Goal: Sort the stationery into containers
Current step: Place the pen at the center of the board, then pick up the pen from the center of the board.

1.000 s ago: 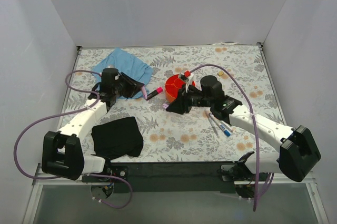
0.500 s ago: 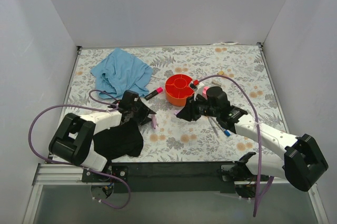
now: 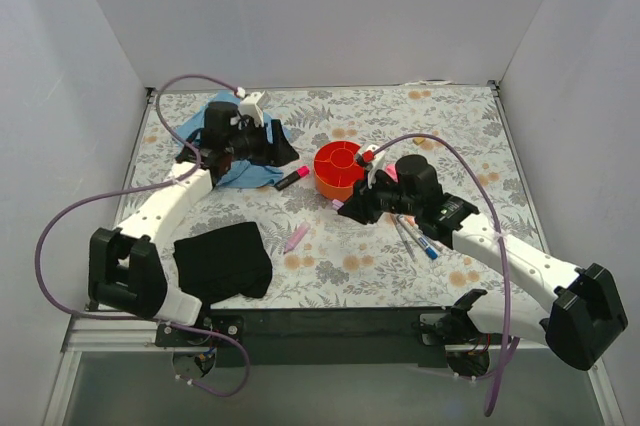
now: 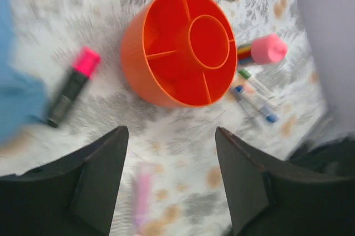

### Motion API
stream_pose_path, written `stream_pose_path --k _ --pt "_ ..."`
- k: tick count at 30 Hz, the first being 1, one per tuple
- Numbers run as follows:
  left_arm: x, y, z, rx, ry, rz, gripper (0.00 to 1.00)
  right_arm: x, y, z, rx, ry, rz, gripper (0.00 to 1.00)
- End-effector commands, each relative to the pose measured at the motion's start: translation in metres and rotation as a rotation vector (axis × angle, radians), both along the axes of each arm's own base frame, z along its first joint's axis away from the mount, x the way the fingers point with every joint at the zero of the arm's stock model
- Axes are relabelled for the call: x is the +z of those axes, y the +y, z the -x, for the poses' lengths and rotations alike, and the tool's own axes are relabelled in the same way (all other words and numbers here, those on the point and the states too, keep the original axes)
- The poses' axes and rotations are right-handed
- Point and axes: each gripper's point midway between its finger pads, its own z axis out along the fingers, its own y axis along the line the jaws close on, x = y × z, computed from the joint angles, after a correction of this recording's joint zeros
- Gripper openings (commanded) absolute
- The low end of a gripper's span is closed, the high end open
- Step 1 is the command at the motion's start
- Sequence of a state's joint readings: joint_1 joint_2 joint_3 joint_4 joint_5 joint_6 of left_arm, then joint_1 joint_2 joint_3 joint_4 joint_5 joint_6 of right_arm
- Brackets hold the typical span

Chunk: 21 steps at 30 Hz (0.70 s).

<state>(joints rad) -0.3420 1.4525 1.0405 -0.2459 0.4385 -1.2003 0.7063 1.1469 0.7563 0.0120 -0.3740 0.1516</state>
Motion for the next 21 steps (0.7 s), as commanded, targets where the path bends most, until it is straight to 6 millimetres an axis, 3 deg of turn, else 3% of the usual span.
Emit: stream_pose_path --k 1,2,3,4,5,6,9,14,21 --pt "0.057 0.031 0.025 -0.706 -0.744 -0.413 0.61 0.028 -0.010 0.002 0.088 -0.195 0.045 0.01" --pt "0.038 0.042 0.060 -0.857 -0.703 -0.429 0.60 0.032 -0.013 0.002 0.094 -0.231 0.054 0.01" --pt "0.028 0.052 0.065 -1.077 -0.894 -0.568 0.57 0.034 -0.016 0.002 0.091 -0.244 0.065 0.01" --pt "0.014 0.061 0.078 -1.179 -0.884 -0.601 0.51 0.034 -0.018 0.002 0.092 -0.246 0.077 0.01" --pt "-0.004 0.073 0.108 -1.312 -0.807 -0.584 0.42 0.036 -0.019 0.001 0.092 -0.257 0.084 0.01" --pt "-0.019 0.081 0.114 -1.406 -0.796 -0.602 0.25 0.040 -0.020 -0.002 0.082 -0.281 0.093 0.01" --pt "-0.048 0.083 0.132 -1.444 -0.691 -0.523 0.00 0.044 -0.022 -0.008 0.072 -0.312 0.110 0.01" --pt "-0.070 0.066 0.114 -1.303 -0.651 -0.493 0.00 0.047 -0.026 -0.015 0.055 -0.340 0.126 0.01" --pt "-0.089 0.046 0.119 -1.257 -0.602 -0.412 0.00 0.041 -0.032 -0.020 0.040 -0.325 0.140 0.01"
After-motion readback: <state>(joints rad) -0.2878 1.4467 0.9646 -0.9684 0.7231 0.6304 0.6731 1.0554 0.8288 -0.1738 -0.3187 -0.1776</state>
